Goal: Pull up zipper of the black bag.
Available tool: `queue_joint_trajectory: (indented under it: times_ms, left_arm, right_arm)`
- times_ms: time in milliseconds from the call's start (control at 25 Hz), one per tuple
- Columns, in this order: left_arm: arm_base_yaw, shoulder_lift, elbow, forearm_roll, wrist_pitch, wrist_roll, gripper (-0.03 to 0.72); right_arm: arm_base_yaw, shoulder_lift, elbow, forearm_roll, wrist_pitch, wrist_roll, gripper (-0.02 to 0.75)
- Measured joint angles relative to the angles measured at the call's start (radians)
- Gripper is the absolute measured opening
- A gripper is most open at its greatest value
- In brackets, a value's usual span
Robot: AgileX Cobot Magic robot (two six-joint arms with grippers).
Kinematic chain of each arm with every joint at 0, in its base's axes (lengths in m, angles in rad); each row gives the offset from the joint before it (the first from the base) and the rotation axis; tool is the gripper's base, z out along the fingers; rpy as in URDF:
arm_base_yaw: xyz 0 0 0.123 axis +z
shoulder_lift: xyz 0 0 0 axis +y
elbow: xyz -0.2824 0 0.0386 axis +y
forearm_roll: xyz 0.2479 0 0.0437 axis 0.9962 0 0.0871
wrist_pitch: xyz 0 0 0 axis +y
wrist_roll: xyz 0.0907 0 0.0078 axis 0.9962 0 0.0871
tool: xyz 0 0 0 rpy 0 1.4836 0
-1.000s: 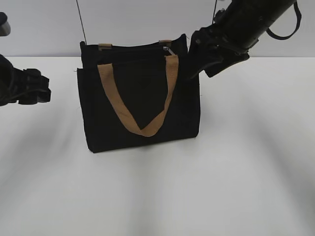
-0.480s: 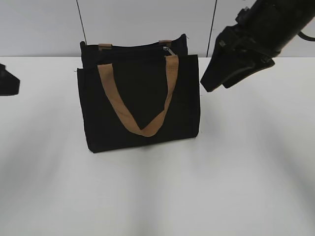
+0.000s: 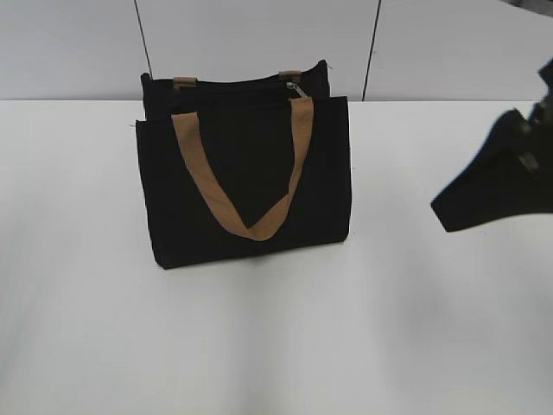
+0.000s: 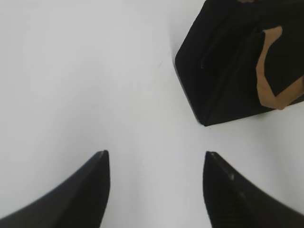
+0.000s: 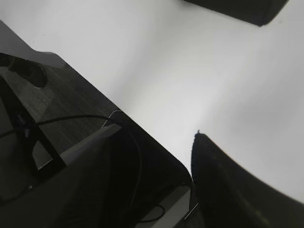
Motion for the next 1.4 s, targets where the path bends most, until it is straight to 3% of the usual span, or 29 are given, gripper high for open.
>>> queue_joint_trajectory:
  times_ms: [240,440,760,1120,1400]
  left_arm:
    - [-0.002,-0.206,0.008,0.002,0.125,0.027,0.459]
    - [-0.002,-0.378,0.098,-0.023,0.228,0.048,0.458]
    - [-0.003,-0.650,0.179,-0.078,0.275,0.116,0.458]
    - [-0.003,-0.674,0.216,-0.086,0.278,0.192,0.458]
    - [-0.003,-0.675,0.229,-0.112,0.242,0.194,0.458]
  right_arm:
    - [0.000,-0.271,0.193,-0.002,-0.032,0.007,0.417]
    - [0.000,-0.544,0.325,-0.025,-0.050,0.057,0.416]
    - [0.000,-0.893,0.426,-0.267,0.040,0.257,0.416]
    - [0.000,-1.226,0.452,-0.434,0.101,0.363,0.415]
    - [0.000,-1.251,0.485,-0.528,0.107,0.415,0.415]
